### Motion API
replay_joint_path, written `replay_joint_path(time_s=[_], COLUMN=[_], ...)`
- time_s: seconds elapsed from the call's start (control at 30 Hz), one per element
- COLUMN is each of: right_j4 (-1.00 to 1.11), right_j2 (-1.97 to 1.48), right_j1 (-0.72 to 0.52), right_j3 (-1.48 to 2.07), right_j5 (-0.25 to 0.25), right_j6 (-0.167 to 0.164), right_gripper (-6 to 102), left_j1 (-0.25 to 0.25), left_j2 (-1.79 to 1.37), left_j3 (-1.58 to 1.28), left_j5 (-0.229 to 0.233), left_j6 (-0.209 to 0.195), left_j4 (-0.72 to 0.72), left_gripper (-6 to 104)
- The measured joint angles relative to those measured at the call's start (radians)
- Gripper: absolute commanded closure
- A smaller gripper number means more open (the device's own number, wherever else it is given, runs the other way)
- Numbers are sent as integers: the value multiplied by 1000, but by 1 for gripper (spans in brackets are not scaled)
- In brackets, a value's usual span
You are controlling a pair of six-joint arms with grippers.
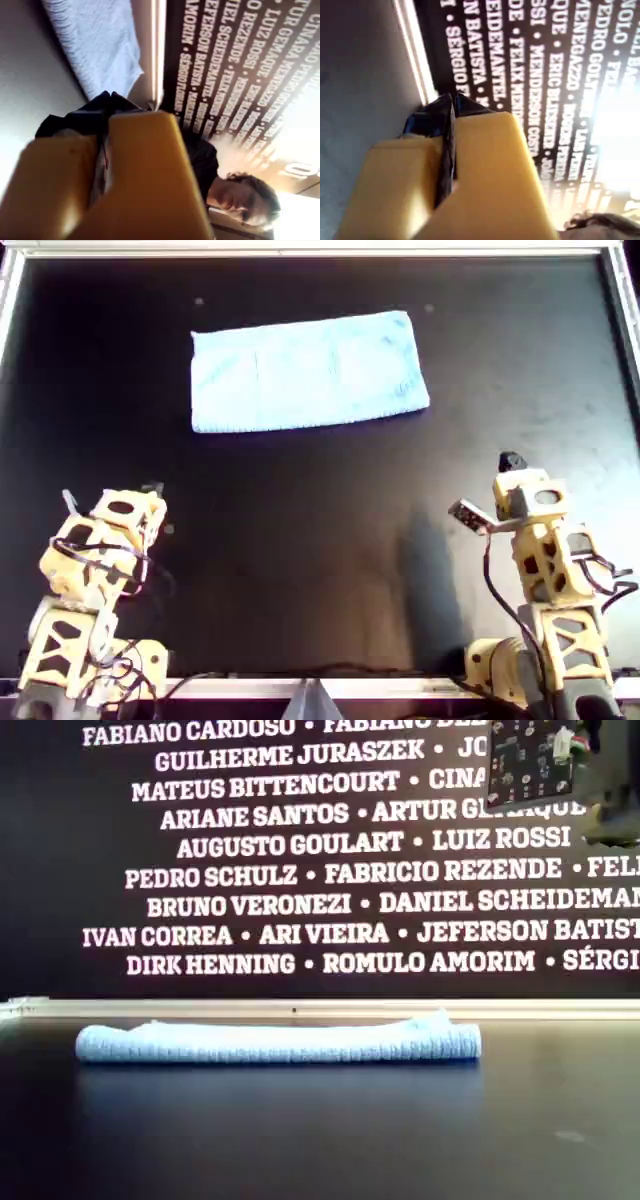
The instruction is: Fold a cloth
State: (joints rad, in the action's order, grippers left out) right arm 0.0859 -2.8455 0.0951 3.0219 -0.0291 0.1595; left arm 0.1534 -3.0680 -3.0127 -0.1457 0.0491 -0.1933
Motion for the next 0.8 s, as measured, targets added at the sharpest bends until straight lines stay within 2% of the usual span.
replay_joint_path(time_s=[0.4, 0.5, 0.67, 0.8], right_j4=[6, 6, 15, 15], right_j2=[5, 6, 21, 112], right_j1=[0, 0, 49, 41], right_j3=[0, 0, -2, -37], right_j5=[0, 15, 29, 26], right_j6=[2, -3, -3, -3], right_gripper=[91, 91, 91, 90], left_j1=[0, 0, 0, 0], left_j2=[0, 0, 0, 37], left_j3=[0, 0, 0, 0], left_j5=[0, 0, 0, 3], left_j6=[-9, -9, -2, -2], left_j4=[6, 6, 6, 6], left_gripper=[98, 97, 84, 80])
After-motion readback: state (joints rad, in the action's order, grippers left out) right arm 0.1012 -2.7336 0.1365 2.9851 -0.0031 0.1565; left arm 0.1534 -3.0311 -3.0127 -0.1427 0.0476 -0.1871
